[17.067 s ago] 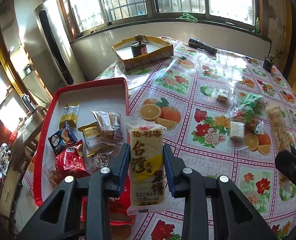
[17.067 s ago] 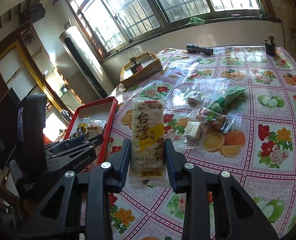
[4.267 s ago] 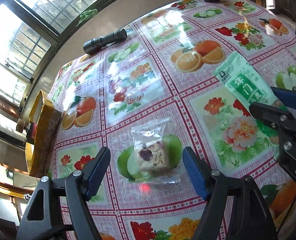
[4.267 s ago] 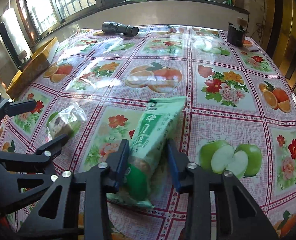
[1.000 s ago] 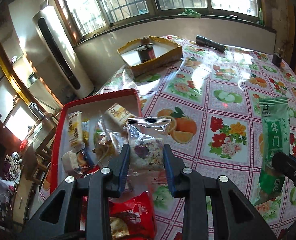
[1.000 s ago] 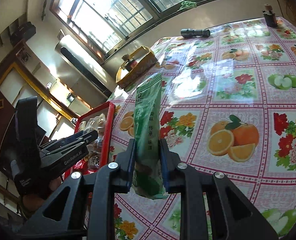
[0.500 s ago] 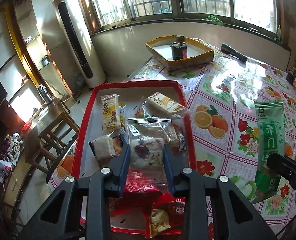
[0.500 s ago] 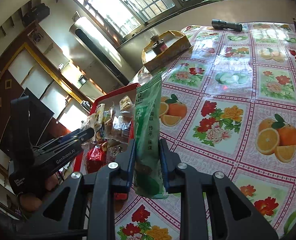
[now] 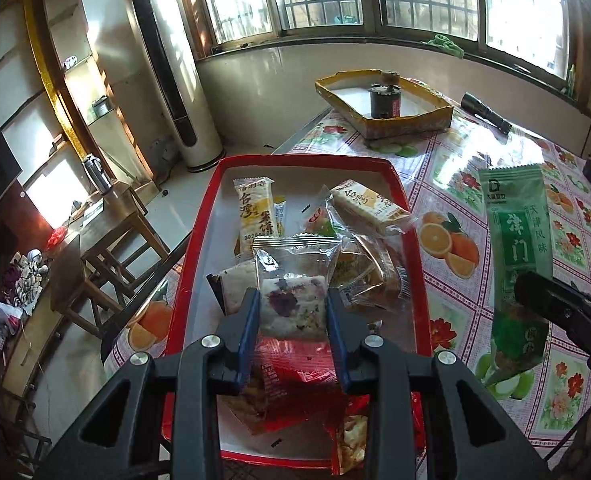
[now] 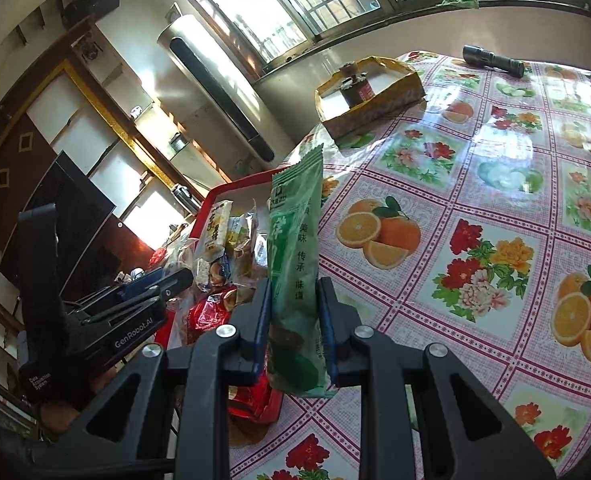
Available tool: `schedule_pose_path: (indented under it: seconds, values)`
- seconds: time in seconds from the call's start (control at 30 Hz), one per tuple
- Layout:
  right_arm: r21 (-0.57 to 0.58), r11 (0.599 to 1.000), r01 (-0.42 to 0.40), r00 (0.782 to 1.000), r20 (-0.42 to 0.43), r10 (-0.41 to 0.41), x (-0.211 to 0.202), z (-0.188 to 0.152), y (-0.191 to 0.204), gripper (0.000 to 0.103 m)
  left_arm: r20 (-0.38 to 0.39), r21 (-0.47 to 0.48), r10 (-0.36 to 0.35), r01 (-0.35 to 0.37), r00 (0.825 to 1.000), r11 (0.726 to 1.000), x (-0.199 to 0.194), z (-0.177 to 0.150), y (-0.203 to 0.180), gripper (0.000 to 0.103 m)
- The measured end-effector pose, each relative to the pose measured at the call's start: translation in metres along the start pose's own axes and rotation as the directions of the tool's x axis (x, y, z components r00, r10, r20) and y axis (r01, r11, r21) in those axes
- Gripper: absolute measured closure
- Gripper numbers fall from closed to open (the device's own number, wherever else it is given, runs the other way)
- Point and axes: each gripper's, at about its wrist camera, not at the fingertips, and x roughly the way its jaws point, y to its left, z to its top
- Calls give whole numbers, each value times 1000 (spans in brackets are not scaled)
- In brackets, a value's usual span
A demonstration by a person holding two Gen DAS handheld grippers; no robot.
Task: Organize snacks
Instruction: 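Carry both snacks over the red tray, then open both tools to drop the snacks into the red tray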
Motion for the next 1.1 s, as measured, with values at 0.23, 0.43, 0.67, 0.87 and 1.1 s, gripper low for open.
schedule_pose_path:
  seconds: [0.23,0.43,0.67,0.87,1.1]
  values:
    - [-70,996,-50,998,-37,47,46,28,25,78,-23,-34,9,-10,1000,999,10,-1,20,71]
    - [-131,988,-82,994,-88,70,93,44,45,78,-50,-66,7,-10,999,998,22,-2,35,71]
    - [-163,982,-99,985,-153,74,129,50,52,78,-78,-84,-15,8,997,996,35,-2,39,71]
    - [-183,977,-114,978,-193,78,151,48,58,78,-90,-89,-18,10,996,996,42,-4,42,71]
    - [-172,975,-141,972,-210,103,158,50,55,78,-95,-87,-15,7,995,996,45,-3,41,70]
